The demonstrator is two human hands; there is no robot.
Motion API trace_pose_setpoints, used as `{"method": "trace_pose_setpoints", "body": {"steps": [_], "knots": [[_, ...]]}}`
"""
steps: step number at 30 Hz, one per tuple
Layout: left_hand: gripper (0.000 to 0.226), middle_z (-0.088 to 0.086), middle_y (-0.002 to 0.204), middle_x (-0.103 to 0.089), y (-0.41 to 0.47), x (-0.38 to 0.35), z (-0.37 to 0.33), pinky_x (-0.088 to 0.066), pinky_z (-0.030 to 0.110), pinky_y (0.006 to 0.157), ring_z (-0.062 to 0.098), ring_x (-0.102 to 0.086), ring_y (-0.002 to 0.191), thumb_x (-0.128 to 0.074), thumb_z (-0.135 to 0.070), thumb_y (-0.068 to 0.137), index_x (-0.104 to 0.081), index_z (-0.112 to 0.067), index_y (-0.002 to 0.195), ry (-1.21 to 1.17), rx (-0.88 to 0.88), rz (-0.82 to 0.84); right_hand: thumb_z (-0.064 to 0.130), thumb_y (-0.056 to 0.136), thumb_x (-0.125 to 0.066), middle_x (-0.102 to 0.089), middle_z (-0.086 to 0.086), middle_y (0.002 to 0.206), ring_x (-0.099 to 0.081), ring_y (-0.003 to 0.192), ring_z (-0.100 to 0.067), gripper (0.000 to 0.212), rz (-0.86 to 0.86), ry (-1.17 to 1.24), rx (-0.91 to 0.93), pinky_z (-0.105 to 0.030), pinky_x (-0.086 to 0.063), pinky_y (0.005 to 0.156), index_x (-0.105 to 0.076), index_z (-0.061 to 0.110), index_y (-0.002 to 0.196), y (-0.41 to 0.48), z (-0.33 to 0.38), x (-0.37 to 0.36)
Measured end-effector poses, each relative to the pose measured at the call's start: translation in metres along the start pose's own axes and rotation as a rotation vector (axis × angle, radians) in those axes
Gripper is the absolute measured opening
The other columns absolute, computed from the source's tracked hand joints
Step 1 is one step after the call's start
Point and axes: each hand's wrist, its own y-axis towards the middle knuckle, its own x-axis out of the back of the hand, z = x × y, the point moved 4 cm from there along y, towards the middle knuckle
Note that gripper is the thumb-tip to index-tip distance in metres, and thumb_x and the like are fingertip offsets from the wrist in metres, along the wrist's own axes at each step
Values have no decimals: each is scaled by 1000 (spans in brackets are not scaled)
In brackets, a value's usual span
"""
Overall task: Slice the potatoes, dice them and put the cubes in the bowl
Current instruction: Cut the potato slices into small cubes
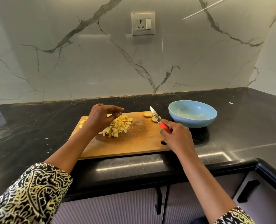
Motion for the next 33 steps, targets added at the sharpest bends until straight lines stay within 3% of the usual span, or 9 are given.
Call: {"method": "trace_pose_setpoints", "body": {"steps": [6,11,16,19,23,27,30,33], "knots": [[32,-4,102,-63,-1,-2,-5,-52,22,80,7,-58,88,-74,-9,79,-70,-18,110,-52,42,83,32,91,-60,-66,8,87,-58,74,-8,39,-21,26,-36,-32,-52,79,-59,30,130,5,-2,8],[27,-2,91,-72,15,-19,-24,-53,32,85,8,-65,82,-62,-29,89,-68,-17,113,-32,91,149,32,91,-61,-70,5,96,-62,83,-10,41,-34,5,-27,-34,-54,83,-57,29,132,6,-1,10],[52,2,138,-52,63,-76,-38,-41,34,103,18,-50,124,-61,-34,90,-46,-22,138,235,60,556,32,91,-61,-69,5,101,-61,89,-10,42,-50,40,-81,-29,-50,85,-56,29,133,5,-9,14],[66,5,148,-39,88,-111,-34,-32,36,109,23,-39,134,-63,-32,89,-32,-22,146,231,134,767,32,91,-61,-68,6,107,-61,95,-10,43,-46,59,-106,-30,-51,89,-55,30,134,6,-13,15],[58,3,138,-51,104,-126,-21,-38,34,104,22,-48,126,-68,-25,86,-44,-18,139,56,206,881,34,92,-59,-67,7,112,-60,100,-10,44,-13,61,-95,-32,-50,92,-53,31,135,7,-13,14],[45,-1,120,-61,111,-125,-13,-44,22,87,15,-56,110,-72,-25,83,-59,-18,125,30,160,830,35,92,-59,-66,9,118,-59,106,-9,44,-4,77,-83,-33,-49,95,-52,32,136,7,-13,14],[46,-6,111,-59,114,-121,-14,-41,12,73,9,-54,99,-76,-28,79,-60,-18,121,7,122,783,36,92,-59,-65,10,120,-58,109,-9,45,0,70,-79,-31,-48,96,-50,33,137,6,-12,15],[47,-8,107,-56,115,-118,-16,-41,11,69,8,-53,96,-77,-27,77,-59,-19,119,-6,89,753,36,92,-59,-64,8,122,-57,112,-9,45,-2,62,-77,-29,-46,96,-51,33,137,5,-11,16]]}}
